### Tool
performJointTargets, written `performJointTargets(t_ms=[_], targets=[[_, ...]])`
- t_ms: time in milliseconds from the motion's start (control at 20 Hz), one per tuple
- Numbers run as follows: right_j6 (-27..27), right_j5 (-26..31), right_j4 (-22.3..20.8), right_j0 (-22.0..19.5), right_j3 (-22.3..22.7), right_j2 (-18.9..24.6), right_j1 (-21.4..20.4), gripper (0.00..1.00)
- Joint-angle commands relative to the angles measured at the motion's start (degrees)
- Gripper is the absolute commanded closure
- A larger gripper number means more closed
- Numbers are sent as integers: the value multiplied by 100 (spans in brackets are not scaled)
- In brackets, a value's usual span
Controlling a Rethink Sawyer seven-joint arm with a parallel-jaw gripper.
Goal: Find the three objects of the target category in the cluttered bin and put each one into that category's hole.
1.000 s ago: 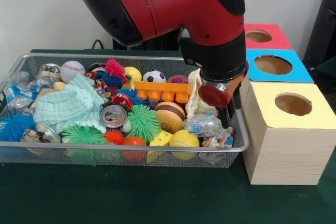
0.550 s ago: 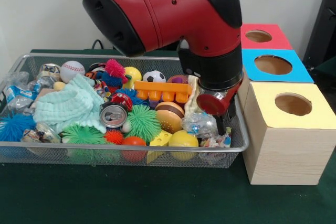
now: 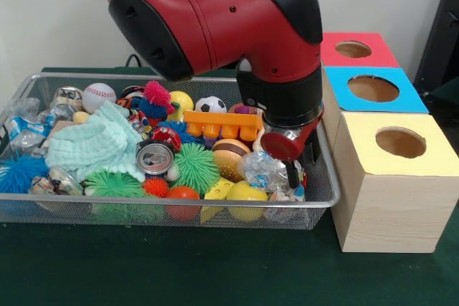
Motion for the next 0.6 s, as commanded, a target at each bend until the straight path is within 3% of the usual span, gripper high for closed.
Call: performJointTargets(t_ms=[50, 600], targets=[[-1725, -140, -401, -268, -87, 196, 179, 0], [-1671, -221, -212, -502, 15, 812, -188, 0]])
